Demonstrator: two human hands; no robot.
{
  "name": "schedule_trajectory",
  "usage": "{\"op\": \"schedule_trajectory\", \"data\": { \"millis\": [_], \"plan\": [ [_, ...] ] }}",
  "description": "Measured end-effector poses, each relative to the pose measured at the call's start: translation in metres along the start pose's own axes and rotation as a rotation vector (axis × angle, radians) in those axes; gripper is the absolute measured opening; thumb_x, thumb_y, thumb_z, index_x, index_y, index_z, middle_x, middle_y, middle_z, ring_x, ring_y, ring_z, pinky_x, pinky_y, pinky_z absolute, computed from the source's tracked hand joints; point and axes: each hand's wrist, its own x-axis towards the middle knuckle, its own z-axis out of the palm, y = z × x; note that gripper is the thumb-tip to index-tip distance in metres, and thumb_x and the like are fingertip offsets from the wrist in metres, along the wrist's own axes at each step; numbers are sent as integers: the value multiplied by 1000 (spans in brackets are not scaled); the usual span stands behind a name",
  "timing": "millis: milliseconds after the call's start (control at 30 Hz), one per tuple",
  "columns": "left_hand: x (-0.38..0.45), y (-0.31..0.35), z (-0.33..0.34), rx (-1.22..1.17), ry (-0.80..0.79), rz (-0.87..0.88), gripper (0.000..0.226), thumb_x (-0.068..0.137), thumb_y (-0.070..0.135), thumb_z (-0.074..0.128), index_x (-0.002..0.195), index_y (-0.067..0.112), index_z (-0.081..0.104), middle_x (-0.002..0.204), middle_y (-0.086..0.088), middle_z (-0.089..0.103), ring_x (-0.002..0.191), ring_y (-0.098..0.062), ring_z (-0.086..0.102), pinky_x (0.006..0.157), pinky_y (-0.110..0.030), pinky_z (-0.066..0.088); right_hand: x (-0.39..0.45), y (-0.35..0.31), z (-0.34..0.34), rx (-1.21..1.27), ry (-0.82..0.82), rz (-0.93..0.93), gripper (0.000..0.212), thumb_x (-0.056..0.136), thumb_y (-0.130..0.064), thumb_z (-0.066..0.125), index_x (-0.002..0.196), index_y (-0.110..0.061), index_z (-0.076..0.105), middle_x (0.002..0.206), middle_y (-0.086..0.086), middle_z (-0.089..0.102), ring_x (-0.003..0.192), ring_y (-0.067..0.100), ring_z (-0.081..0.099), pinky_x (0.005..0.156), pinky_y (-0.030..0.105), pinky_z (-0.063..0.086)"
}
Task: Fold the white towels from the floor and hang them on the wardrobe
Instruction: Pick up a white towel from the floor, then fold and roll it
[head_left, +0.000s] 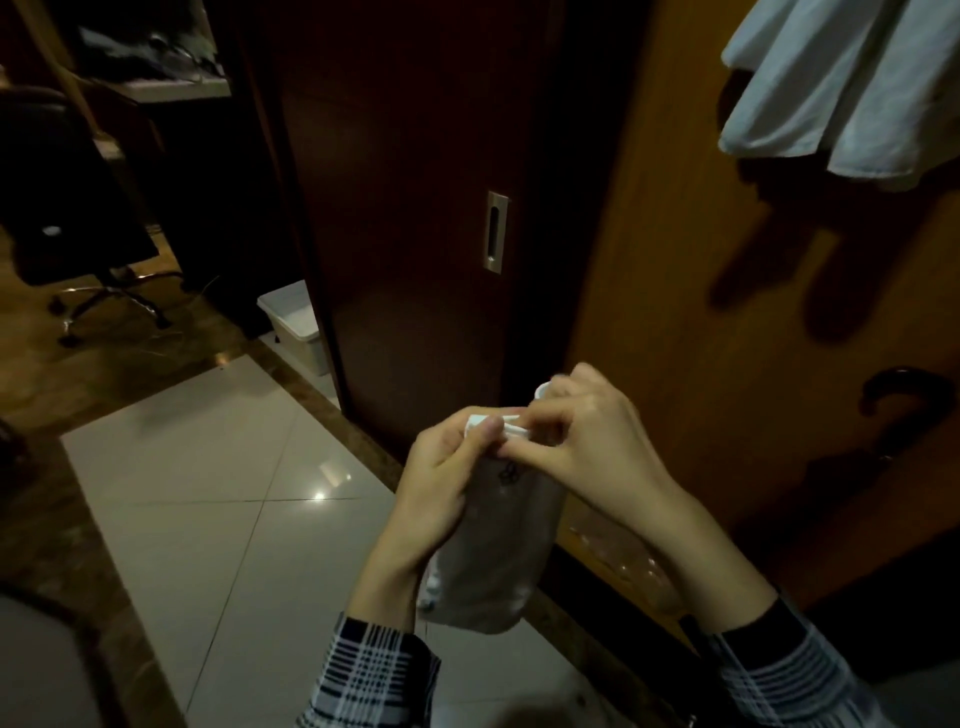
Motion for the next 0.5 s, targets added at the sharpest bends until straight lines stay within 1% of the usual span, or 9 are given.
{"op": "schedule_trajectory", "data": {
  "millis": [67,133,167,233,300,367,400,467,500],
  "plan": [
    [-2,-1,-3,10,-32,-12,32,91,27,46,107,10,68,95,-2,73,92,-16,68,81,-23,53,2,7,-3,-54,-31,-77,38,74,-59,60,70,-24,73,96,-1,59,97,16,47,75,30,37],
    [-3,0,-6,-3,-46,-32,32,90,27,47,106,10,68,98,-5,73,94,-19,69,82,-26,54,6,15,-7,-23,-110,-134,40,72,-65,54,67,-28,71,122,-2,58,118,15,42,91,34,33],
    [-3,1,-7,-3,-45,-38,31,89,28,48,104,11,68,97,-4,73,93,-18,69,82,-26,54,8,20,-9,33,-171,-143,40,71,-66,55,66,-29,70,125,-5,58,122,12,41,95,34,30],
    [-2,3,-11,8,-37,-50,28,86,29,50,99,14,70,94,-1,74,89,-15,69,80,-25,53,12,31,-12,114,-288,-142,41,69,-67,57,66,-28,70,117,-12,63,117,4,46,97,28,29],
    [-3,2,-17,2,-21,-64,27,84,29,52,95,14,71,91,-2,74,85,-14,68,76,-24,53,14,39,-13,148,-351,-135,37,68,-68,63,63,-32,67,101,-14,68,103,1,54,93,24,37],
    [-4,0,-25,-11,7,-67,26,83,28,52,93,13,71,89,-2,74,84,-12,67,75,-20,53,14,45,-16,175,-369,-118,24,70,-62,66,60,-42,58,82,-18,66,86,0,59,81,26,46],
    [-5,-2,-30,-7,18,-68,26,83,27,53,93,13,71,89,0,74,85,-10,67,75,-18,52,14,48,-18,180,-364,-114,21,71,-59,66,61,-44,56,76,-19,63,79,0,59,75,26,48],
    [-6,-5,-42,43,33,-73,25,82,28,53,94,15,72,91,3,74,87,-7,67,75,-17,52,11,50,-22,189,-335,-115,21,75,-58,65,65,-39,61,72,-17,63,74,1,61,70,26,50],
    [-6,-7,-48,89,25,-79,24,83,27,54,95,17,71,92,4,74,88,-6,67,75,-17,52,9,49,-25,192,-318,-126,25,76,-58,65,68,-35,66,73,-15,65,73,1,62,69,28,51]
  ]
}}
